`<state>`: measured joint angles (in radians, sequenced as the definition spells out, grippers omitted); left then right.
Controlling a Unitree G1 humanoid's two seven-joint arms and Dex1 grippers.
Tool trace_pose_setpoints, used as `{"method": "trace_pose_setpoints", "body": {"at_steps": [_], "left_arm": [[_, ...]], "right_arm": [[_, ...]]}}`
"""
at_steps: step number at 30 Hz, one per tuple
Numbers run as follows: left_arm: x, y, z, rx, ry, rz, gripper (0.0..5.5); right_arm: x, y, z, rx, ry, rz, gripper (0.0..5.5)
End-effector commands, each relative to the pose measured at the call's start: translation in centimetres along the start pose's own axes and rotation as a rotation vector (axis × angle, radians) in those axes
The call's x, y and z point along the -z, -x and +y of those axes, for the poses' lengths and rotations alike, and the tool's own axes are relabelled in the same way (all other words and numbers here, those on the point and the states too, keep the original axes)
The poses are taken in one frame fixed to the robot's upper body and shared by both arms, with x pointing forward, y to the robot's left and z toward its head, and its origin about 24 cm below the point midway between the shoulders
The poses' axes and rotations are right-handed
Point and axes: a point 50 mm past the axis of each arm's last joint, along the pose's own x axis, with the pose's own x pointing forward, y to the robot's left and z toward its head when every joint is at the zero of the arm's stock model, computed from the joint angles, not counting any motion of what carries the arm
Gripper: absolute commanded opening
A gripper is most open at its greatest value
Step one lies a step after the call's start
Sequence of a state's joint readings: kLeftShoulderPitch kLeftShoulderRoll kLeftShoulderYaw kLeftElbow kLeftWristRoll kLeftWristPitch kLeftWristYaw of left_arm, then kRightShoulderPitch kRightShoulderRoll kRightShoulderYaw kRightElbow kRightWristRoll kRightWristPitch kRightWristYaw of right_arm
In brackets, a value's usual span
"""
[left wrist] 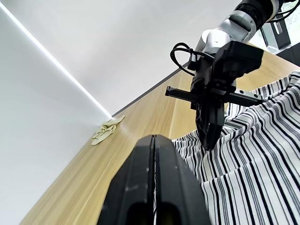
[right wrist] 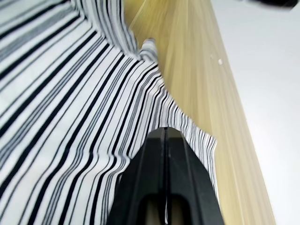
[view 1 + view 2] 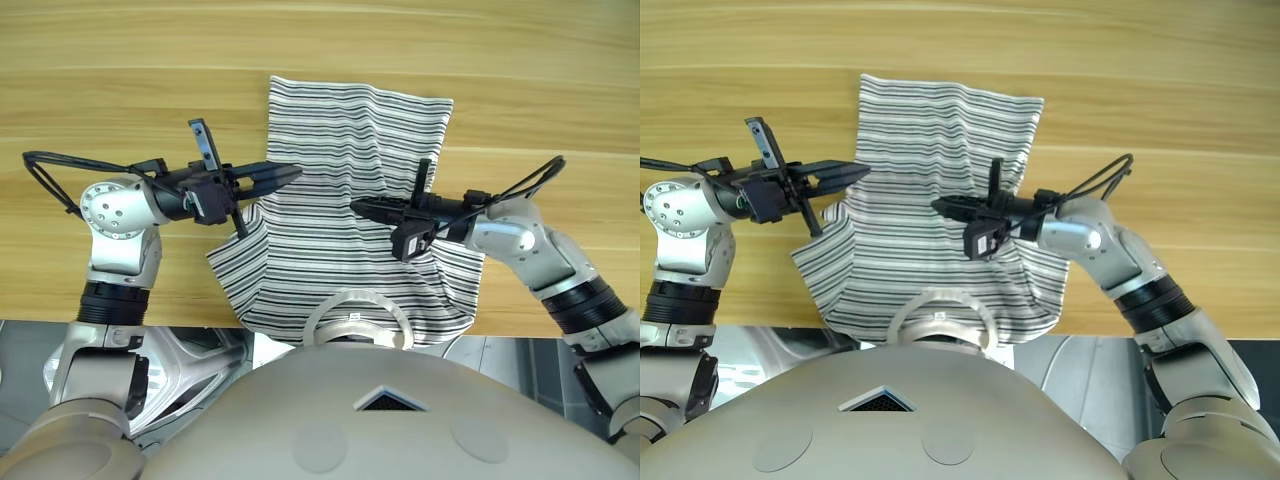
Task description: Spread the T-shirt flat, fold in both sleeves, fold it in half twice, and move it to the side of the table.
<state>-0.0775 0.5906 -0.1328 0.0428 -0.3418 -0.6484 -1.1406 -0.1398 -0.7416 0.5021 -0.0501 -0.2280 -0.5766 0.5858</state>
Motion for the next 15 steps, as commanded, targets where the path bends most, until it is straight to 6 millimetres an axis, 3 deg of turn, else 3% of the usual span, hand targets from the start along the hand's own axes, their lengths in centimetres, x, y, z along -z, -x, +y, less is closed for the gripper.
{"method": "trace_pose_setpoints", "body": {"at_steps": [1, 5, 8, 15], "left_arm": [[0.1, 0.4, 0.2, -0.006, -0.009, 0.02, 0.04], [0.2, 0.4, 0.1, -0.01, -0.008, 0.024, 0.04], [0.2, 0.5, 0.1, -0.013, -0.007, 0.025, 0.04], [0.4, 0.2, -0.1, -0.014, -0.001, 0.022, 0.04]], "right_arm": [[0.6, 0.3, -0.5, 0.007, -0.002, 0.058, 0.0], [1.3, -0.2, -2.8, 0.161, -0.029, 0.097, 0.0], [3.8, -0.7, -4.7, 0.274, -0.002, 0.261, 0.0], [8.7, -0.6, -4.2, 0.265, 0.064, 0.545, 0.0]]}}
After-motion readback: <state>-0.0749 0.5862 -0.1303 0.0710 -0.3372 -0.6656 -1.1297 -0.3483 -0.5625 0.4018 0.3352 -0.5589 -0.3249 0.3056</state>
